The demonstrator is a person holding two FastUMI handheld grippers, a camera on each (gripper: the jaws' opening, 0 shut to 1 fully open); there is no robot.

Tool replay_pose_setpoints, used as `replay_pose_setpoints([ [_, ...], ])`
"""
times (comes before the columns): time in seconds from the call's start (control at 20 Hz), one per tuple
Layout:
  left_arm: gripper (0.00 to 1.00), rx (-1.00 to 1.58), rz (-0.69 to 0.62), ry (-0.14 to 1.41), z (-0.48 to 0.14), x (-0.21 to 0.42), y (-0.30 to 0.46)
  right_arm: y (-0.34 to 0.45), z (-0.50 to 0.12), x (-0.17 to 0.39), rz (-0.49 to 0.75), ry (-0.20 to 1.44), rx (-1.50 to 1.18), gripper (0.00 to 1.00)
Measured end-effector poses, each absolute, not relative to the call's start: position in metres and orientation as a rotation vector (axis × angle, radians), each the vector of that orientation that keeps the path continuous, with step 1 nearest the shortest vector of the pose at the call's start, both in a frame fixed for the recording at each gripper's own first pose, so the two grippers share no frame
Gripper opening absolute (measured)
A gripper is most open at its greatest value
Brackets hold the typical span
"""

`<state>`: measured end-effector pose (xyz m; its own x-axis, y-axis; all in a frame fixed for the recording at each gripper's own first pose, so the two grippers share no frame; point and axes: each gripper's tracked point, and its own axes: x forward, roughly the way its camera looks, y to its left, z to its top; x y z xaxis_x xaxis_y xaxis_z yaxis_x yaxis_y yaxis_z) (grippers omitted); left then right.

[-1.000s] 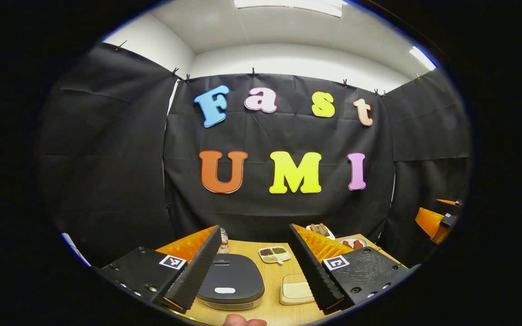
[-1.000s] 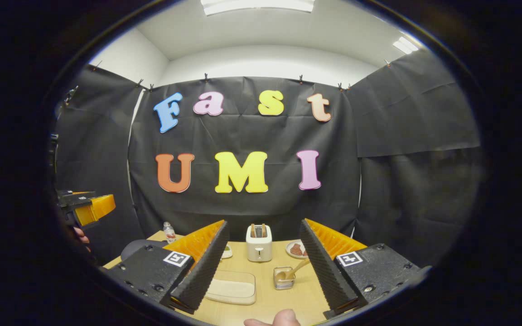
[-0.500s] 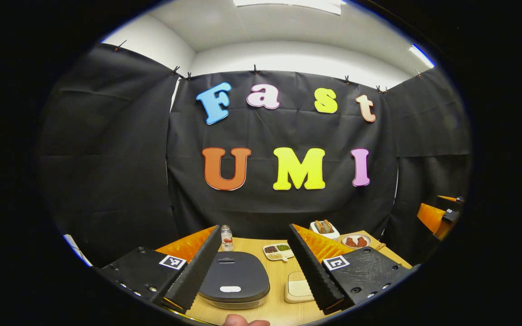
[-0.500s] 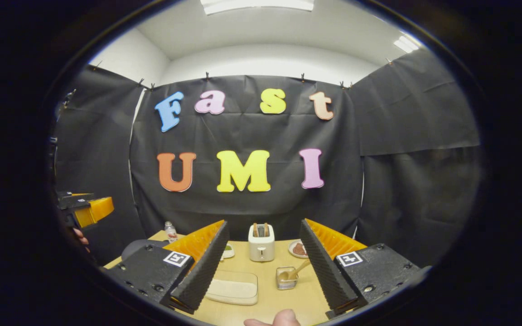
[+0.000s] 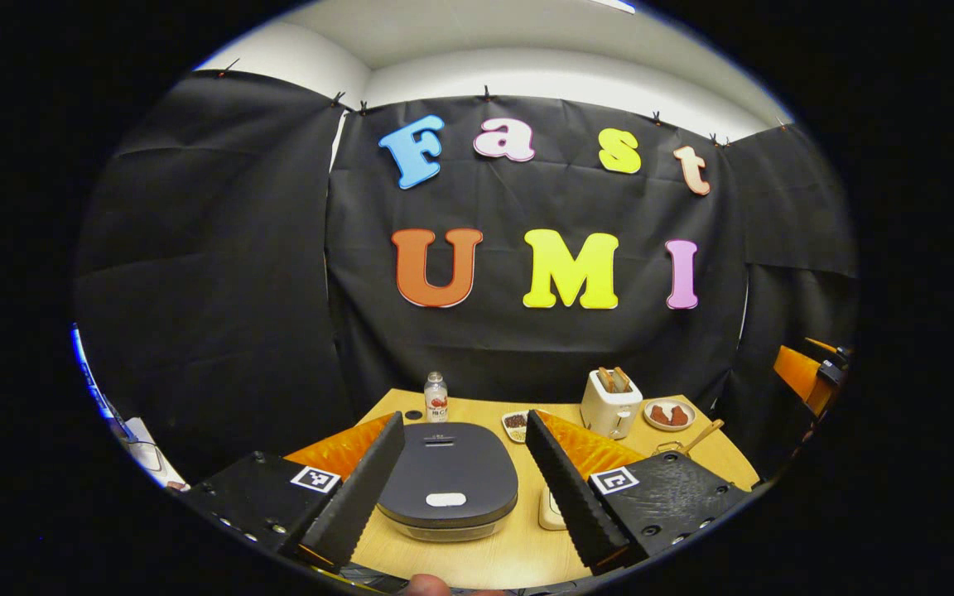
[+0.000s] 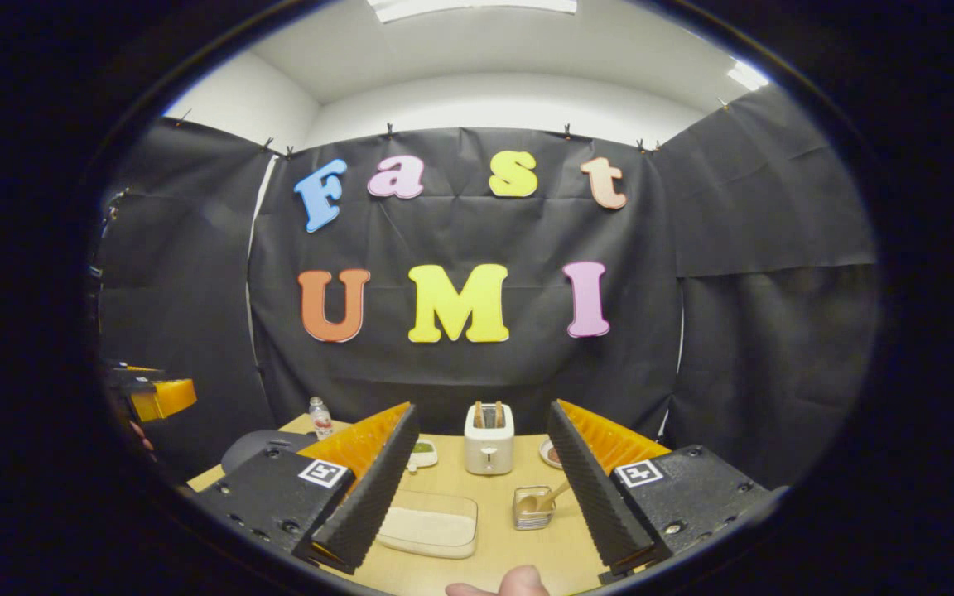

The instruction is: Close the left gripper, press the button to open the rice cooker; take a wooden spoon from the chopstick holder with the right hand, scoop a spoonful of rice and pour it into the rice cooker, then put the wooden spoon back into the chopstick holder.

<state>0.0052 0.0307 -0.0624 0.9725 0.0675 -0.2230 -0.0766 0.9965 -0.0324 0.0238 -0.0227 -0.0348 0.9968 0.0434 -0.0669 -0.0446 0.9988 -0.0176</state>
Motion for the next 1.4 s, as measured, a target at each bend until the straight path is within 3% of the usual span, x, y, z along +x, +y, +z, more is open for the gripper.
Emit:
replay_pose_setpoints([
  [0.15, 0.94, -0.063, 0.072, 0.317, -0.089, 0.006, 0.031, -0.019, -0.05, 0.037, 0.064, 0.102, -0.015, 1.0],
  [0.2, 0.73, -0.069, 0.071, 0.34, -0.096, 0.009, 0.031, -0.019, -0.053, 0.041, 0.07, 0.112, -0.012, 1.0],
  [0.25, 0.74, -0.073, 0.072, 0.366, -0.102, 0.013, 0.03, -0.018, -0.055, 0.045, 0.076, 0.117, -0.011, 1.0],
  [0.3, 0.56, -0.076, 0.069, 0.389, -0.107, 0.017, 0.029, -0.019, -0.054, 0.049, 0.077, 0.115, -0.012, 0.99],
  [0.4, 0.34, -0.087, 0.064, 0.445, -0.119, 0.023, 0.029, -0.022, -0.054, 0.057, 0.078, 0.114, -0.009, 1.0],
  [0.45, 0.29, -0.094, 0.06, 0.474, -0.128, 0.028, 0.028, -0.024, -0.056, 0.06, 0.077, 0.114, -0.005, 1.0],
  [0.55, 0.29, -0.105, 0.095, 0.517, -0.139, 0.034, 0.035, -0.028, -0.059, 0.067, 0.072, 0.122, 0.004, 0.99],
  [0.6, 0.07, -0.115, 0.08, 0.547, -0.144, 0.039, 0.03, -0.031, -0.062, 0.069, 0.067, 0.127, 0.006, 1.0],
  [0.65, 0.0, -0.126, 0.053, 0.574, -0.154, 0.041, 0.025, -0.034, -0.066, 0.072, 0.061, 0.133, 0.008, 1.0],
  [1.1, 0.0, -0.19, 0.03, 0.785, -0.221, 0.057, 0.03, -0.062, -0.094, 0.091, 0.021, 0.197, 0.016, 1.0],
  [1.4, 0.0, -0.208, 0.052, 0.805, -0.241, 0.068, 0.043, -0.064, -0.106, 0.1, 0.03, 0.224, -0.002, 0.99],
])
